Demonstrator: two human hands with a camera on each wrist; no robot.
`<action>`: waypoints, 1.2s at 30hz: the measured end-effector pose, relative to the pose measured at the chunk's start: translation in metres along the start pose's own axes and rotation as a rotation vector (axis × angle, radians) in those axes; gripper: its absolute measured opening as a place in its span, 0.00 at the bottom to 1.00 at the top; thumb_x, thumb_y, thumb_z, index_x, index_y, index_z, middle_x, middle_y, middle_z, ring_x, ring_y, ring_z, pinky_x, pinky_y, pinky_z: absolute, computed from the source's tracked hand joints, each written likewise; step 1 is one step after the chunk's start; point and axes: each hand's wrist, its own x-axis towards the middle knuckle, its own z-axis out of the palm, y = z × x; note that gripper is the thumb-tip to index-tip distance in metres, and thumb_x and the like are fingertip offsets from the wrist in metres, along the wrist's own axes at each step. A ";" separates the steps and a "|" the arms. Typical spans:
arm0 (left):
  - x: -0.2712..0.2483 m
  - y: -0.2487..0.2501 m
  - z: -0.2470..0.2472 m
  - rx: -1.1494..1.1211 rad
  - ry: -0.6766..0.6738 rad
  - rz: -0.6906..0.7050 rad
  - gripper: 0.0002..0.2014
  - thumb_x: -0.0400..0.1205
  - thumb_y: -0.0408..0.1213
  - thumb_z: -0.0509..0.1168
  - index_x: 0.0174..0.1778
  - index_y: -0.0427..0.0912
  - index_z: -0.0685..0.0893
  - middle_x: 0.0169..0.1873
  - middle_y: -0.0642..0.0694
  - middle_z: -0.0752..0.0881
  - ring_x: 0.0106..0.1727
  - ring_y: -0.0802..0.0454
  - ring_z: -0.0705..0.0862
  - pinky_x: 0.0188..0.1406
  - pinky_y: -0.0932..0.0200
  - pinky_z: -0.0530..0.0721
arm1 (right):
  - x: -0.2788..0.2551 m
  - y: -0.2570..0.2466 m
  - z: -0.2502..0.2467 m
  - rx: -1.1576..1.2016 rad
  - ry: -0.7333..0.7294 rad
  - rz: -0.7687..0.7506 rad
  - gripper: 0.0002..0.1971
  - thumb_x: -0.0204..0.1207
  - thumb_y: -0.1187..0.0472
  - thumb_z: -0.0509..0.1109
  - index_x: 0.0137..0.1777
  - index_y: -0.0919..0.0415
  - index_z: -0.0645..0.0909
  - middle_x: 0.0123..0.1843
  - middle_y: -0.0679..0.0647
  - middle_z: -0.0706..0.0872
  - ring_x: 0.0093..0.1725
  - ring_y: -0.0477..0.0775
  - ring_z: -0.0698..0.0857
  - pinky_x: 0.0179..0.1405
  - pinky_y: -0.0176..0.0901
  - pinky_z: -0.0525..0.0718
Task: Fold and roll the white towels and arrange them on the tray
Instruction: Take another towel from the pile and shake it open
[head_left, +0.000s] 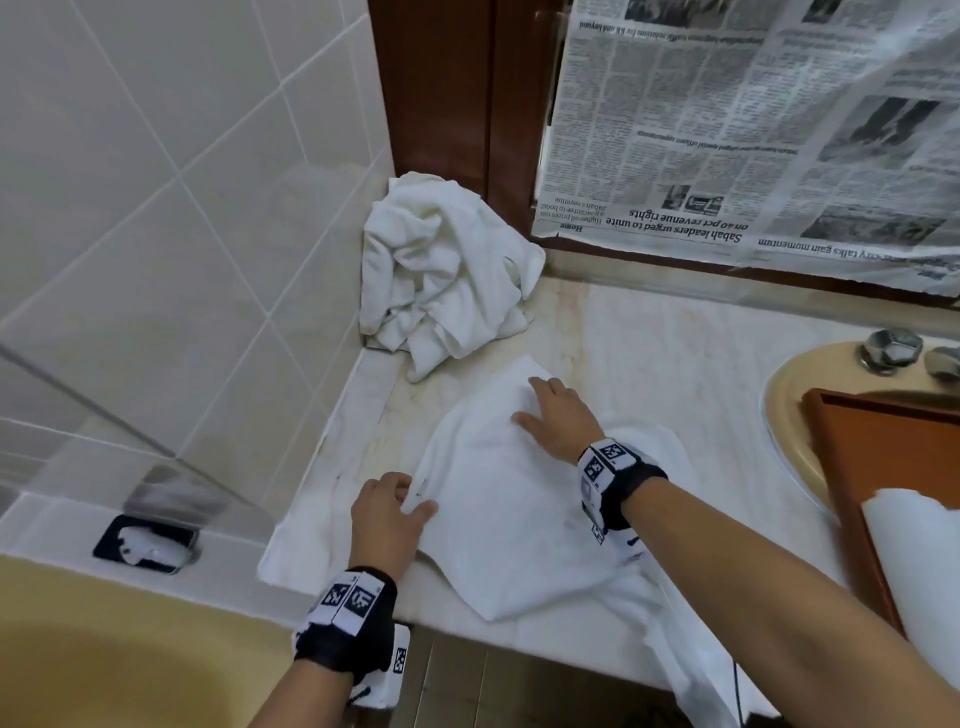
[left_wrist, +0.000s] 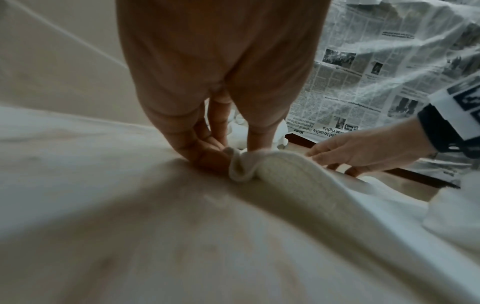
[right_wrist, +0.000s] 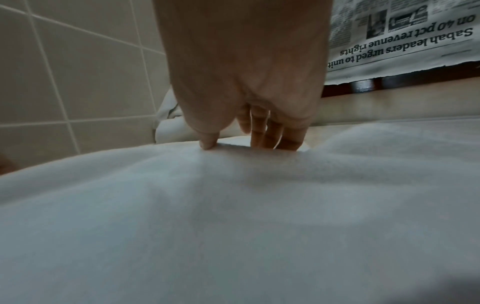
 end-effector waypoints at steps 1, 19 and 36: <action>0.000 0.001 -0.002 0.002 -0.024 0.000 0.17 0.76 0.41 0.78 0.58 0.44 0.83 0.51 0.47 0.82 0.50 0.52 0.81 0.50 0.65 0.73 | -0.003 0.003 0.001 0.009 -0.004 0.013 0.33 0.85 0.43 0.62 0.84 0.61 0.60 0.78 0.59 0.70 0.72 0.64 0.74 0.65 0.55 0.76; -0.064 0.025 0.016 0.229 -0.238 0.141 0.04 0.81 0.41 0.71 0.44 0.48 0.83 0.42 0.49 0.85 0.48 0.49 0.83 0.45 0.59 0.74 | -0.165 0.079 0.003 0.185 0.041 0.166 0.06 0.77 0.58 0.74 0.51 0.56 0.80 0.57 0.52 0.70 0.61 0.54 0.68 0.59 0.46 0.77; -0.147 0.101 0.005 -0.109 -0.354 0.491 0.04 0.80 0.44 0.74 0.46 0.49 0.90 0.38 0.49 0.91 0.37 0.58 0.85 0.34 0.68 0.80 | -0.335 0.095 -0.061 0.554 0.219 0.111 0.19 0.72 0.60 0.80 0.62 0.47 0.83 0.46 0.50 0.85 0.43 0.44 0.82 0.43 0.24 0.76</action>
